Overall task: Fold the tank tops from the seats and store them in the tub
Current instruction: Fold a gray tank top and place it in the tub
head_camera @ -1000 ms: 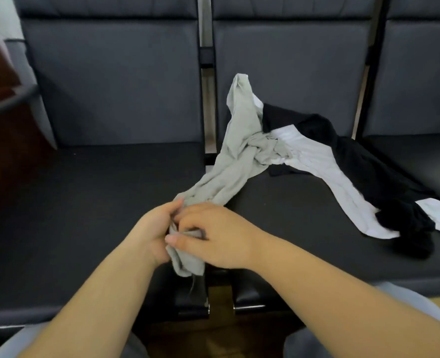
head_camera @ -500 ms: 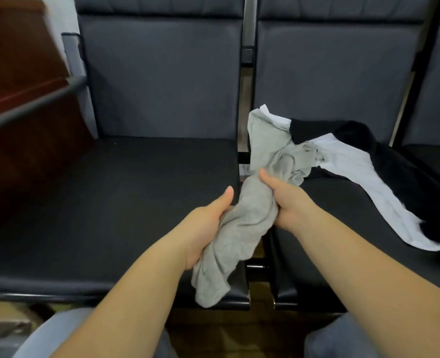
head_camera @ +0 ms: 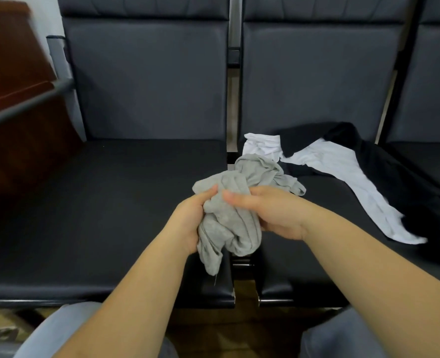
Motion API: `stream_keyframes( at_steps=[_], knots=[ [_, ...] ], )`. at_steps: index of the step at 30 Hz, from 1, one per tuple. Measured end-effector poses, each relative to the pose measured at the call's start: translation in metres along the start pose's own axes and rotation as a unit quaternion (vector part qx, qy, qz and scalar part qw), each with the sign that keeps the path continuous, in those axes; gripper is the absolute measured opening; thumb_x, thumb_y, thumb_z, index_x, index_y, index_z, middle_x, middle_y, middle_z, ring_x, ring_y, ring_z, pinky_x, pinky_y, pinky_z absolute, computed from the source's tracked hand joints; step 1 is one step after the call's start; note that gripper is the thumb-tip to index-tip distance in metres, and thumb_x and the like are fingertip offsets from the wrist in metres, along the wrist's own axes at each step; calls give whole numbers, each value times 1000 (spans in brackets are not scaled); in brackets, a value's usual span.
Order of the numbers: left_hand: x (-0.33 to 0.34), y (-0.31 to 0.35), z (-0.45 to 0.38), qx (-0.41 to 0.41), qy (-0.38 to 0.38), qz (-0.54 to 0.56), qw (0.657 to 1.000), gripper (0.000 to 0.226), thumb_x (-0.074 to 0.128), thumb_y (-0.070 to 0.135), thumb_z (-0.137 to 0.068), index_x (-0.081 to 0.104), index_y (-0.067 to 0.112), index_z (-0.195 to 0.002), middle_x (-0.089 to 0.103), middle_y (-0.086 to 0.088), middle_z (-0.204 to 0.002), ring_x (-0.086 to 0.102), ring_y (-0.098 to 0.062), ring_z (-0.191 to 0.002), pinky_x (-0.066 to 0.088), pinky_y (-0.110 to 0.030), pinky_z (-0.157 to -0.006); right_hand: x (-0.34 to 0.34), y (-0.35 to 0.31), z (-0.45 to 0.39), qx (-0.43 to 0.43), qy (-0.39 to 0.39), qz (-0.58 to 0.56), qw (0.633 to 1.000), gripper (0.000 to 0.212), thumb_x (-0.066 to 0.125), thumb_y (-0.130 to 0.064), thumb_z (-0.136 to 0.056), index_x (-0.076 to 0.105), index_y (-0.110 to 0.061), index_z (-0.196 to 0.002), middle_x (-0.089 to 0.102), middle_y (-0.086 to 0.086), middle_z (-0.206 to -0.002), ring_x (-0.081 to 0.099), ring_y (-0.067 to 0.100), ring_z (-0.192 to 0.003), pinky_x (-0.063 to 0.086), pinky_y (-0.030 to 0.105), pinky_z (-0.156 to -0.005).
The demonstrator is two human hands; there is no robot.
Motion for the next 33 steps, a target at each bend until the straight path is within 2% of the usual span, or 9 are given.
stream_keyframes(
  at_steps=[3,6,9,12,14,20,26,29,33],
  knots=[
    [1,1,-2,36,-21,-1,999,54,63,33,-84,60,-2,-125,64,-24,-120,62,-35,-113,45,-45,-102,-13,8,-2,97,71,-98,988,76,49,-72,-73,68,-9,-112,72,10,-105,67,19,-93,54,34,-83],
    [5,0,3,59,-88,-53,993,52,71,26,-78,60,1,-123,67,-21,-116,66,-31,-107,51,-43,-97,-22,14,-1,126,42,-249,959,91,36,-81,-76,64,-7,-119,70,10,-106,66,26,-97,52,38,-84],
    [12,-7,14,18,-144,-172,974,31,65,20,-73,69,9,-102,73,-13,-100,71,-22,-87,58,-33,-75,-31,18,-3,106,85,-374,918,85,52,-77,-74,63,-11,-125,68,14,-118,64,30,-110,51,41,-92],
    [16,-15,24,-36,-174,-257,950,21,71,21,-79,73,13,-98,73,-8,-103,71,-19,-92,57,-30,-80,-35,21,-2,92,156,-340,923,74,62,-64,-78,64,-3,-121,70,18,-110,67,30,-103,52,39,-90],
    [16,-20,26,-39,-155,-257,953,39,70,36,-78,68,12,-109,73,-6,-106,70,-18,-97,55,-29,-83,-34,19,1,64,177,-314,931,66,68,-55,-78,65,-1,-117,72,17,-103,69,26,-92,56,36,-80],
    [7,-22,30,1,-81,-129,988,92,34,79,-71,58,11,-128,60,-16,-131,48,-35,-130,32,-46,-114,-12,14,22,9,-9,-203,979,63,78,-36,-62,64,-3,-114,70,17,-104,69,24,-90,58,35,-81],
    [-4,-9,47,101,-46,-7,994,85,36,70,-79,56,5,-129,63,-19,-126,60,-30,-118,42,-43,-104,9,27,33,38,-160,-70,984,71,90,-32,-56,63,-11,-118,69,10,-115,66,22,-106,53,36,-89],
    [-8,-4,54,136,-6,51,989,76,47,65,-79,59,7,-127,65,-18,-122,63,-32,-113,44,-47,-102,15,25,41,67,-204,-2,977,52,78,-24,-62,65,-16,-112,72,1,-109,66,17,-106,52,34,-95],
    [-12,0,58,134,-15,57,989,51,49,50,-89,78,9,-92,73,-16,-100,73,-27,-87,55,-41,-77,28,29,42,115,-263,77,955,36,66,-7,-85,60,-25,-115,66,-8,-118,60,9,-114,47,29,-101]
  ],
)
Point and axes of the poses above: each hand's wrist, its own z-axis away from the middle knuckle, its own x-axis out of the palm, y = z × x, the point moved 1 cm from there along -z, towards the middle knuckle
